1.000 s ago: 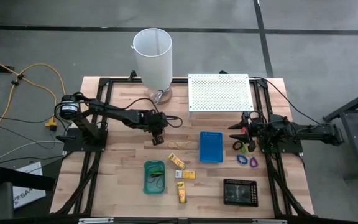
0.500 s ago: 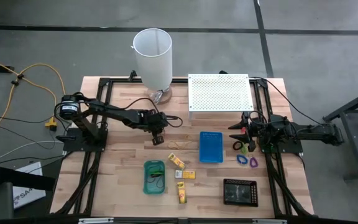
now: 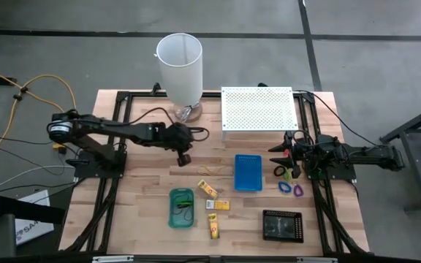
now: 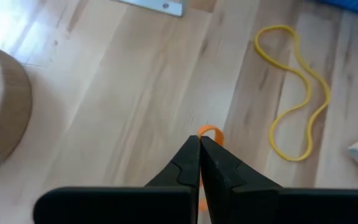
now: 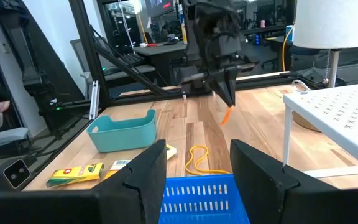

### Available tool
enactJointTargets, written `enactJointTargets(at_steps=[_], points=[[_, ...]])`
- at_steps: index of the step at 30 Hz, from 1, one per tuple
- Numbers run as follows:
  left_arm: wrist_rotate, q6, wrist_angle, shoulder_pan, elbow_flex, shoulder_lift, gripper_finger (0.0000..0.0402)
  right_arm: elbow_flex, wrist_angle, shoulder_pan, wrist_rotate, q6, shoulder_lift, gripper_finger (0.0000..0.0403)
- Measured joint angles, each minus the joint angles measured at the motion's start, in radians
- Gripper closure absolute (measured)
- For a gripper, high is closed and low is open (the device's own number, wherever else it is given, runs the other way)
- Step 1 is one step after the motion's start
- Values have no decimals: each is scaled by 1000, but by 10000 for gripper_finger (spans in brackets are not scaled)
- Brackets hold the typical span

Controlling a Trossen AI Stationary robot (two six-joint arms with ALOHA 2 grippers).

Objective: Pick & Place Office Desk Supplies
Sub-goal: Put the orange rubber band into the green bin

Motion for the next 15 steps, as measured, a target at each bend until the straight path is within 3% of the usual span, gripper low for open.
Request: enactJointTargets(at_steps=[9,15], points=[[35,-35,-23,-12,0,-21,401,0,0,0,0,0,0,237],[47,-105,-23,-79,0,-34,401,0,0,0,0,0,0,237]])
